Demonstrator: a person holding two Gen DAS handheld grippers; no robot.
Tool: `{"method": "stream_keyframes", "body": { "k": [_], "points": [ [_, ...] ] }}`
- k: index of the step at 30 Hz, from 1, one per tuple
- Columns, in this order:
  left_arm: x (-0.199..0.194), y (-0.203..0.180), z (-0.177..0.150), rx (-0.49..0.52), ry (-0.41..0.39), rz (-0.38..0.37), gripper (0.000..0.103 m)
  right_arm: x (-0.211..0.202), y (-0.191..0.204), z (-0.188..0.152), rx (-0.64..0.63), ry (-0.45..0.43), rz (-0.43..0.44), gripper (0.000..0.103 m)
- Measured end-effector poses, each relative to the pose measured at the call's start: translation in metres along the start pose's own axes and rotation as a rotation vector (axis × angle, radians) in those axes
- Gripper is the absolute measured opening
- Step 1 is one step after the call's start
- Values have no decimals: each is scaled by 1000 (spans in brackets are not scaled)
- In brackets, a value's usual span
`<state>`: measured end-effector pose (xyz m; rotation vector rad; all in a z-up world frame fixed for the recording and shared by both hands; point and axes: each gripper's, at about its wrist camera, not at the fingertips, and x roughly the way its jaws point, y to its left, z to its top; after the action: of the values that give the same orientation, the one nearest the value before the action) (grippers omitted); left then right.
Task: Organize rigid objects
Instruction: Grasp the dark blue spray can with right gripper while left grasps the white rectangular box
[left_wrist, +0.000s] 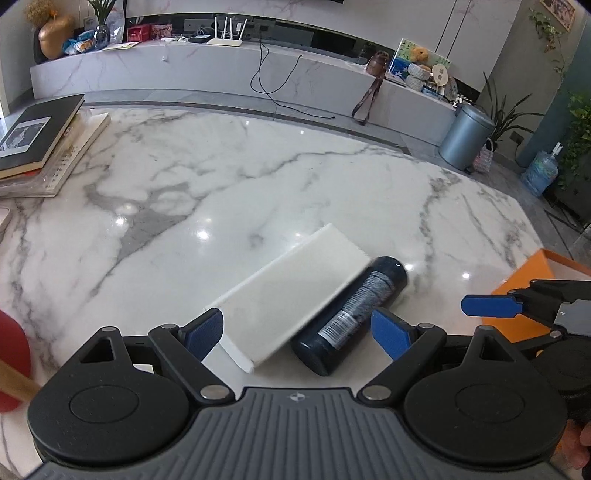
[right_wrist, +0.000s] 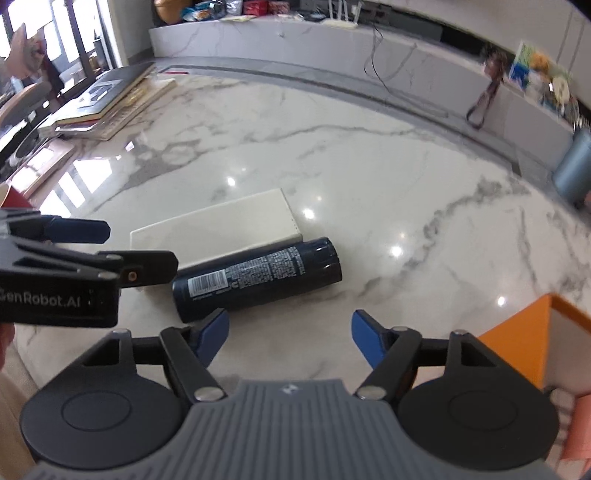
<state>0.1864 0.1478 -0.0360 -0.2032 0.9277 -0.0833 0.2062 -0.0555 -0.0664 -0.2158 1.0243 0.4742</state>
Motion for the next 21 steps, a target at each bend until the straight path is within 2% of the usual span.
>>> {"method": "stream_keyframes", "body": {
  "k": [1, 2, 6, 13, 16, 19, 21],
  "points": [
    [3, 2, 1, 5, -1, 3, 87, 4, -2, 2, 25, 7, 9, 71],
    [6, 3, 2, 13, 1, 8, 84, 7, -2, 4, 46, 10, 15, 71],
    [23, 12, 14, 26, 14, 38, 84, 20, -3, 11, 120, 4, 6, 70],
    [43, 22, 28, 33, 11, 18, 82, 41, -13, 17, 309, 22, 42, 60],
    [54, 27, 27, 22, 34, 14, 81, 45, -13, 20, 327, 16, 54, 59],
    [61, 29, 23, 10, 53, -8, 72, 49, -12, 21, 340, 14, 62, 59],
    [60, 31, 23, -9, 45, -30, 71, 50, -13, 22, 350, 15, 62, 57]
  ]
}}
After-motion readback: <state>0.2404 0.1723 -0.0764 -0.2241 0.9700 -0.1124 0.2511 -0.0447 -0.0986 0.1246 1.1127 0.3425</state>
